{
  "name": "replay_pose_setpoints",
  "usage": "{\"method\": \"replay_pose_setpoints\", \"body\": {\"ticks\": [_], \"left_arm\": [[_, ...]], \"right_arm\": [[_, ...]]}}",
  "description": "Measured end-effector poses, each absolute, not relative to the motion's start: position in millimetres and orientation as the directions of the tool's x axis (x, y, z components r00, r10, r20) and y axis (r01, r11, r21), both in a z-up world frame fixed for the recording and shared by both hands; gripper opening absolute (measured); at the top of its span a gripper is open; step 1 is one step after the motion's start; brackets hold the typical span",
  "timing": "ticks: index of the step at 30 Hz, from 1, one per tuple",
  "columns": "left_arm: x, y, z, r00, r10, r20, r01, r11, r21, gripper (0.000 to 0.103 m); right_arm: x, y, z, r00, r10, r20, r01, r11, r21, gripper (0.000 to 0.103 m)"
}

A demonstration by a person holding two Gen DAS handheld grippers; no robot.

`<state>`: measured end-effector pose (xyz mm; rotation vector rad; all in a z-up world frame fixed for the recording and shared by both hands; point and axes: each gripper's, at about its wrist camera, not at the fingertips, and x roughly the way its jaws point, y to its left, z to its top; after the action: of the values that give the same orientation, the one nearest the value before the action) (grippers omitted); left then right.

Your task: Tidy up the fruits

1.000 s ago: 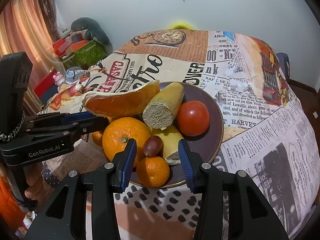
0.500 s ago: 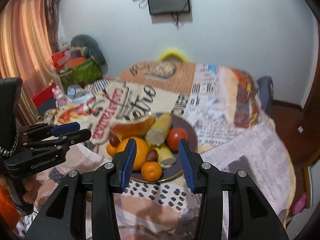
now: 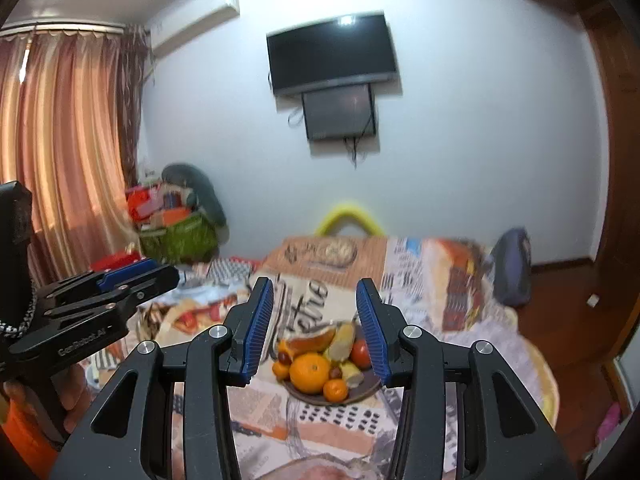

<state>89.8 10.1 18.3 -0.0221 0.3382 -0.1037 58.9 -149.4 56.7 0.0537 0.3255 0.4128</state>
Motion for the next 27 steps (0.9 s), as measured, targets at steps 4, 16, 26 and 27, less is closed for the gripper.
{"method": "replay_pose_setpoints", "body": {"ticks": [4, 16, 26, 27], "left_arm": [[62, 12, 37, 0.960, -0.095, -0.262, 0.085, 0.995, -0.051, 0.056], [38, 12, 45, 0.981, -0.038, -0.191, 0.031, 0.999, -0.036, 0.098], [39, 11, 38, 0.982, -0.030, -0.186, 0.026, 0.999, -0.025, 0.101], [39, 11, 37, 0.982, -0.030, -0.187, 0.026, 0.999, -0.025, 0.101]], "right_arm": [[43, -148, 65, 0.878, 0.405, -0.256, -0.389, 0.914, 0.111, 0.042], [30, -141, 63, 0.917, 0.335, -0.215, -0.329, 0.942, 0.067, 0.089], [23, -145, 60, 0.934, 0.295, -0.200, -0.287, 0.955, 0.067, 0.103], [23, -146, 60, 0.933, 0.296, -0.203, -0.288, 0.955, 0.069, 0.103]]}}
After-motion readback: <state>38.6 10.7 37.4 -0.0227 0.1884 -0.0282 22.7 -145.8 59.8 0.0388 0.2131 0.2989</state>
